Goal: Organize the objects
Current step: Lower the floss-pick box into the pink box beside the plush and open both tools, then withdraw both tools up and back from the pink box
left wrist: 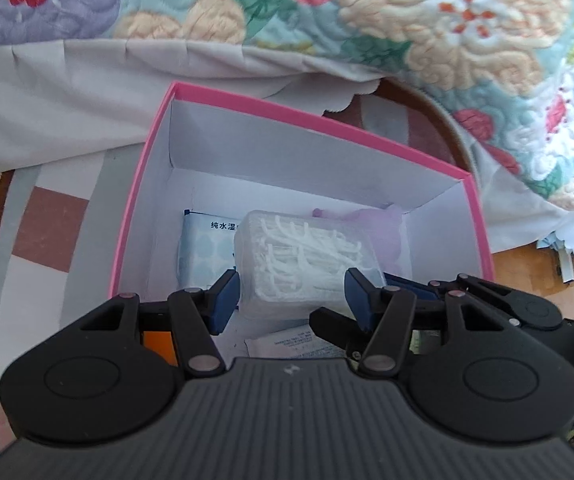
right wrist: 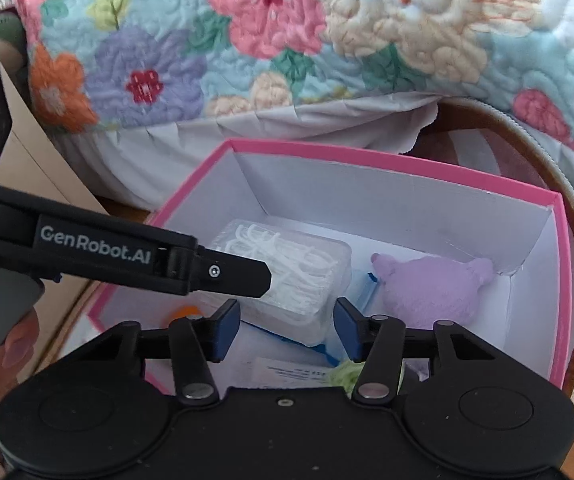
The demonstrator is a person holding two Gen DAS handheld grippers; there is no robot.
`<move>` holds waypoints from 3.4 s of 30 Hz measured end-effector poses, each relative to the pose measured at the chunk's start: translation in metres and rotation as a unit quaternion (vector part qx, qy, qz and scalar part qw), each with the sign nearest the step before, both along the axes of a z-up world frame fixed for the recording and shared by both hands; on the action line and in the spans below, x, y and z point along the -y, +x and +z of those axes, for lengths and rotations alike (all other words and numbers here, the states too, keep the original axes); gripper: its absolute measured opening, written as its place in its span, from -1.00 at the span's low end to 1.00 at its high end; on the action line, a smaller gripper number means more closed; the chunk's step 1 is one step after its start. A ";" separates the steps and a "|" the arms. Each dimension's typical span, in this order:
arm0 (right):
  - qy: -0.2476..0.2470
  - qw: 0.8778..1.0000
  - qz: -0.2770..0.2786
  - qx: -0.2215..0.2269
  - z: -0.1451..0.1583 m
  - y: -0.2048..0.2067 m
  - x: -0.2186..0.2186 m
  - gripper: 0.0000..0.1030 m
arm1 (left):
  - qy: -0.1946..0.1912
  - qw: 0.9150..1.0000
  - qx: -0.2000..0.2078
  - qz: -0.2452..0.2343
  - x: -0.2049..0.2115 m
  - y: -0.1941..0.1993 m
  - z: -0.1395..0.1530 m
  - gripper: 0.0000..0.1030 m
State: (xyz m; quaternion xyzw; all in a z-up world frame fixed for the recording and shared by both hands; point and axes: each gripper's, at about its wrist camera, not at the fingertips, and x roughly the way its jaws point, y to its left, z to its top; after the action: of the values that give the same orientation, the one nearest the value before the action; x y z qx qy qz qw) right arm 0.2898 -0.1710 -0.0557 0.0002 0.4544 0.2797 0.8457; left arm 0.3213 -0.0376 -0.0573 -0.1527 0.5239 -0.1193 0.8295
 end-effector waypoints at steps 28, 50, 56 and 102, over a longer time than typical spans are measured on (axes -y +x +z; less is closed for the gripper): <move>-0.036 0.998 -0.039 -0.041 -0.026 0.016 -0.003 0.41 | 0.043 0.999 -0.002 0.030 0.002 0.012 -0.030 -0.21; -0.013 0.999 -0.048 0.016 0.062 -0.061 0.028 0.48 | 0.104 0.994 0.018 -0.008 -0.008 -0.059 0.053 -0.14; -0.003 0.998 -0.056 0.022 0.075 -0.079 0.033 0.48 | 0.119 0.993 0.008 -0.023 -0.014 -0.082 0.066 -0.11; -0.058 0.992 -0.111 0.011 0.107 -0.190 0.024 0.85 | 0.134 0.991 0.020 -0.025 -0.043 -0.214 0.104 0.52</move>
State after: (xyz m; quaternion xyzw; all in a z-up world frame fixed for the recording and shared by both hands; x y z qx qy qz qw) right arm 0.1003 -0.1950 0.0510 -0.0011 0.4578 0.1572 0.8750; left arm 0.1073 0.0051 0.0469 -0.0252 0.5219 -0.0717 0.8496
